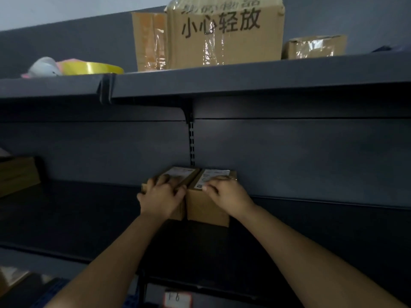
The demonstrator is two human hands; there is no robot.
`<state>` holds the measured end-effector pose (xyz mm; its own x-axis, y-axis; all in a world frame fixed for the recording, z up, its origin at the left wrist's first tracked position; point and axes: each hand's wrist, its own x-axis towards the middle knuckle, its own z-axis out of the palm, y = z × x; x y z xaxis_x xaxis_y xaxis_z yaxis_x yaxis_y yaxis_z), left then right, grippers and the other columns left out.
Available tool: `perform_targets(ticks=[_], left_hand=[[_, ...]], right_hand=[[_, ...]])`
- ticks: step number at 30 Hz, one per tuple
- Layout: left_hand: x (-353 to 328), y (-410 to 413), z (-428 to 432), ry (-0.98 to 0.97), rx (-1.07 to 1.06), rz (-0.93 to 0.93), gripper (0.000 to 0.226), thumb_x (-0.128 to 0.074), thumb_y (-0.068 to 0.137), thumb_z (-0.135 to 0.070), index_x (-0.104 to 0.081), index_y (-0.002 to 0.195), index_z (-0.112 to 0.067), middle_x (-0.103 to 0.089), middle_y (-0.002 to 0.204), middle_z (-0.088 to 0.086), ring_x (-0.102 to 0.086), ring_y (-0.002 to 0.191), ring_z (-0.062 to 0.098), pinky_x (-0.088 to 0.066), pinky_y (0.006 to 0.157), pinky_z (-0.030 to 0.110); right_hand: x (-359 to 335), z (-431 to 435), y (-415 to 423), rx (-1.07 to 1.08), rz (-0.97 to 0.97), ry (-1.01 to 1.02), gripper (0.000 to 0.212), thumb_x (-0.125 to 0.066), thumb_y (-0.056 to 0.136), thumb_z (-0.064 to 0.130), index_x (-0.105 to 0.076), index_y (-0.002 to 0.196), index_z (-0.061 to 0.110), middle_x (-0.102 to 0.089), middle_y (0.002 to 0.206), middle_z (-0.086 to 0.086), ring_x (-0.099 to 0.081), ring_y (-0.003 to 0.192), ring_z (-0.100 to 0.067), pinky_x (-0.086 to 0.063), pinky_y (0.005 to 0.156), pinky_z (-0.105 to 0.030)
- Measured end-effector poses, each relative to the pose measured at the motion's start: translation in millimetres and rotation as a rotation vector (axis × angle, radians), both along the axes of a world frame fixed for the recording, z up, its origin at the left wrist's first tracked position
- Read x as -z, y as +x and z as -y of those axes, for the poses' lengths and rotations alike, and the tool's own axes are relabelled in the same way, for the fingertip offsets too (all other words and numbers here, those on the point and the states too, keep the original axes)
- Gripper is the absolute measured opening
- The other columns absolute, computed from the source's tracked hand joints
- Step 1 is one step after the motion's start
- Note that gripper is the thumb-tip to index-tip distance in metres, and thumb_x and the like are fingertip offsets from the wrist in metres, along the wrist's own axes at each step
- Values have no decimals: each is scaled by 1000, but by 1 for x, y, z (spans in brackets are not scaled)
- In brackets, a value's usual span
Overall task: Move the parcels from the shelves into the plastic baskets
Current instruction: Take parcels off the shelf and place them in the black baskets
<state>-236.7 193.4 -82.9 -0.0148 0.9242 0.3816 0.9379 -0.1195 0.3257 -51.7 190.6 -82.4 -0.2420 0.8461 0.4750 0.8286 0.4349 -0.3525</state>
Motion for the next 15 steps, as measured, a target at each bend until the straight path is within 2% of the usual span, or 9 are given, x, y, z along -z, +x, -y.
perform_targets(ticks=[2, 4, 7, 10, 12, 15], left_hand=[[-2, 4, 13, -3, 24, -41, 46, -35, 93, -53, -39, 138, -43, -32, 150, -9, -24, 135, 25, -30, 99, 53], [-3, 11, 29, 4, 36, -107, 49, -36, 92, -55, -39, 138, -39, -32, 149, -9, -25, 132, 26, -32, 97, 52], [2, 35, 56, 21, 76, -186, 51, -36, 90, -59, -36, 138, -44, -32, 147, -8, -26, 129, 26, -35, 95, 51], [6, 67, 83, 19, 104, -116, 48, -35, 91, -58, -36, 138, -46, -32, 147, -8, -23, 132, 25, -34, 96, 50], [7, 89, 101, 13, 115, -85, 48, -35, 92, -57, -36, 138, -45, -32, 148, -8, -21, 134, 25, -32, 97, 51], [7, 119, 125, 5, 141, -64, 47, -35, 92, -57, -38, 137, -44, -32, 147, -10, -21, 134, 23, -31, 97, 50]], right_hand=[[2, 10, 8, 26, -56, 56, 36, -46, 101, 30, -72, 103, 5, -68, 109, -12, -61, 103, -25, -46, 87, -34], [3, 21, 22, 54, -126, 65, 32, -49, 100, 24, -73, 95, 3, -69, 104, -10, -62, 97, -25, -47, 82, -33], [0, 43, 51, 117, -223, 27, 21, -55, 95, 14, -74, 97, 6, -71, 106, -7, -62, 102, -23, -49, 85, -31], [-5, 72, 84, 166, -293, -28, 16, -59, 92, 13, -72, 102, 10, -68, 112, -7, -60, 108, -21, -44, 87, -20], [-5, 91, 105, 234, -357, -49, 32, -65, 90, 18, -62, 121, 15, -53, 128, -10, -50, 120, -25, -39, 97, -23], [-3, 116, 133, 389, -536, -121, 76, -72, 83, 30, -32, 148, 21, -25, 145, -12, -32, 133, -32, -30, 112, -36]])
